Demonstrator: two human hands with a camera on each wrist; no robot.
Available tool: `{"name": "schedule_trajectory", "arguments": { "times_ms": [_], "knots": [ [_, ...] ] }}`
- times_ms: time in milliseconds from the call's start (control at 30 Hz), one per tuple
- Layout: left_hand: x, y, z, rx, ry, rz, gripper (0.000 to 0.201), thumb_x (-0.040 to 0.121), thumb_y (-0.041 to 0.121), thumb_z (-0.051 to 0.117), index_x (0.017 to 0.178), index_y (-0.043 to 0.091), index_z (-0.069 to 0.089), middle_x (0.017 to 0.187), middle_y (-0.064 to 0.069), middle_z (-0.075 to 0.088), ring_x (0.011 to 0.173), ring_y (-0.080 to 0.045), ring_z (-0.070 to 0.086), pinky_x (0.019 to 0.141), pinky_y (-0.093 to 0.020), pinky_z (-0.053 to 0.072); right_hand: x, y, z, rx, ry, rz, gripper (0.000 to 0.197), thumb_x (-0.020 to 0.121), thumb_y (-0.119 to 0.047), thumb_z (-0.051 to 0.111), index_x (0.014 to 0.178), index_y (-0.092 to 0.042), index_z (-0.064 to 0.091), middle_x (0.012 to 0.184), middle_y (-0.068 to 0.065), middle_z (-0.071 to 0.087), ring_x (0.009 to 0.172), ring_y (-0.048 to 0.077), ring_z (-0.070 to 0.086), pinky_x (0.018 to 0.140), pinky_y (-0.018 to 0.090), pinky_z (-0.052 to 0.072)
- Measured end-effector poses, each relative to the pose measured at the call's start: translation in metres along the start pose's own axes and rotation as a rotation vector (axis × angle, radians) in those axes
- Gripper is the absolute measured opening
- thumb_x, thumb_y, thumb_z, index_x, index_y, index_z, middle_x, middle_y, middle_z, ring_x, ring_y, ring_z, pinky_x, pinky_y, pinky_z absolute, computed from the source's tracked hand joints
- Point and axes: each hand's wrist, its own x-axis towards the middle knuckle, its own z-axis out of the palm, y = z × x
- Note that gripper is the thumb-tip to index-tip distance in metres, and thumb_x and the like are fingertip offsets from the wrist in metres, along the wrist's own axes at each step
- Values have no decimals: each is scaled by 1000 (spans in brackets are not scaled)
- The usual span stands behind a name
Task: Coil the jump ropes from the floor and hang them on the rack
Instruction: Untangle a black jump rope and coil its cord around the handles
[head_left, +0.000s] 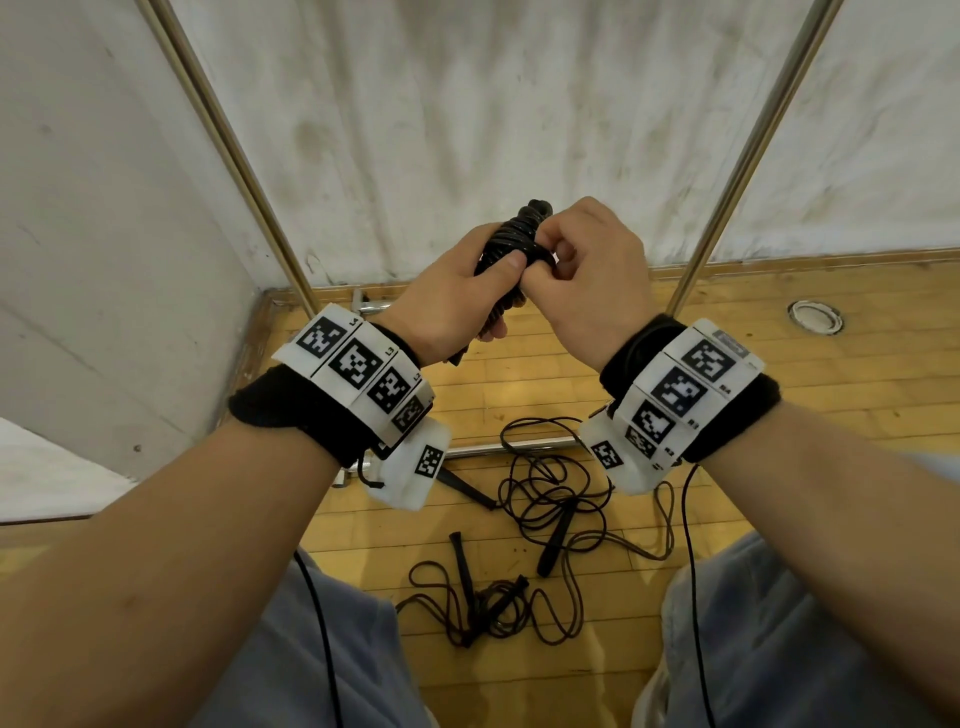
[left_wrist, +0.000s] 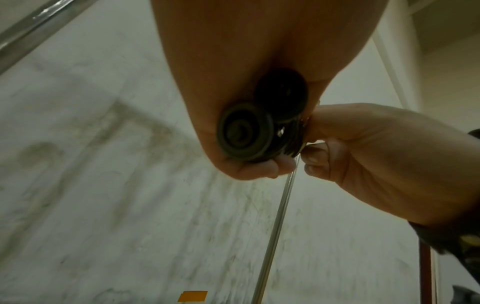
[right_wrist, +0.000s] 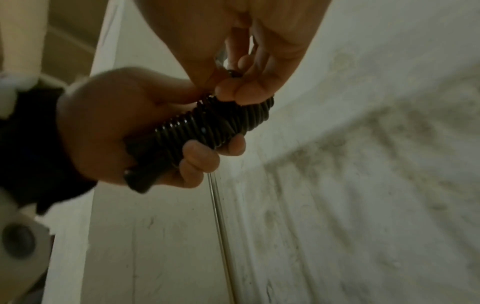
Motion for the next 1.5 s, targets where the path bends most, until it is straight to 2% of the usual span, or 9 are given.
{"name": "schedule_trajectory", "arguments": {
  "times_ms": [267,467,700,833,967,1167,1300,1367,1500],
  "knots": [
    [-2,-3,0,-48,58,60,36,102,31,38,135,18,35,86,-3,57,57,-18,55,53,-34,47,2,-10,-3,133,-79,-1,11,79,-6,59,80,-14,53,89,-5,43,61,7,53,57,8,39],
    [-4,1,-1,-223,68,1,37,103,30,37,136,14,36,88,-4,58,58,-19,54,55,-35,46,5,-18,-12,72,-146,-92,15,76,-12,66,89,-9,60,96,-4,47,65,13,62,64,20,52],
    [-1,8,-2,-365,165,-87,38,99,43,32,110,11,48,99,-16,65,75,-30,65,73,-47,55,-2,-24,-10,-75,-100,-243,16,76,-14,65,88,-4,63,95,6,55,67,20,61,66,37,55],
    [2,7,6,-344,217,-87,28,100,36,34,105,11,47,80,-8,60,51,-12,57,52,-29,48,-1,-23,-9,-198,-53,-265,17,77,-15,61,87,-2,63,92,9,60,68,23,61,64,39,54],
    [3,10,11,-323,191,-34,30,102,27,30,97,5,49,65,-6,54,48,-13,51,51,-27,43,1,-21,-10,-209,-10,-254,12,78,-12,60,79,-1,65,84,11,61,63,24,59,61,41,53],
    [1,12,10,-301,162,1,31,104,27,28,111,3,46,76,-6,56,57,-14,54,58,-33,45,0,-16,-11,-176,11,-250,12,81,-10,60,83,-1,68,86,11,62,67,23,60,62,39,55],
    [-5,6,11,-158,211,57,32,104,28,29,131,12,38,93,3,57,72,-11,57,67,-27,51,0,-14,-10,61,-105,15,9,82,-11,63,81,-10,72,89,-1,58,76,14,61,73,28,52],
    [-7,4,14,-113,232,126,35,104,24,29,137,12,33,96,7,54,73,-5,54,59,-12,45,5,-14,-12,213,-120,194,15,83,-17,64,71,-10,71,88,2,60,82,19,62,79,38,52],
    [-6,2,17,-68,267,208,32,104,19,29,134,9,35,97,8,52,68,6,53,61,-7,41,7,-19,-15,387,-136,374,16,84,-22,67,72,-12,72,85,14,68,77,28,66,79,51,54]
  ]
}}
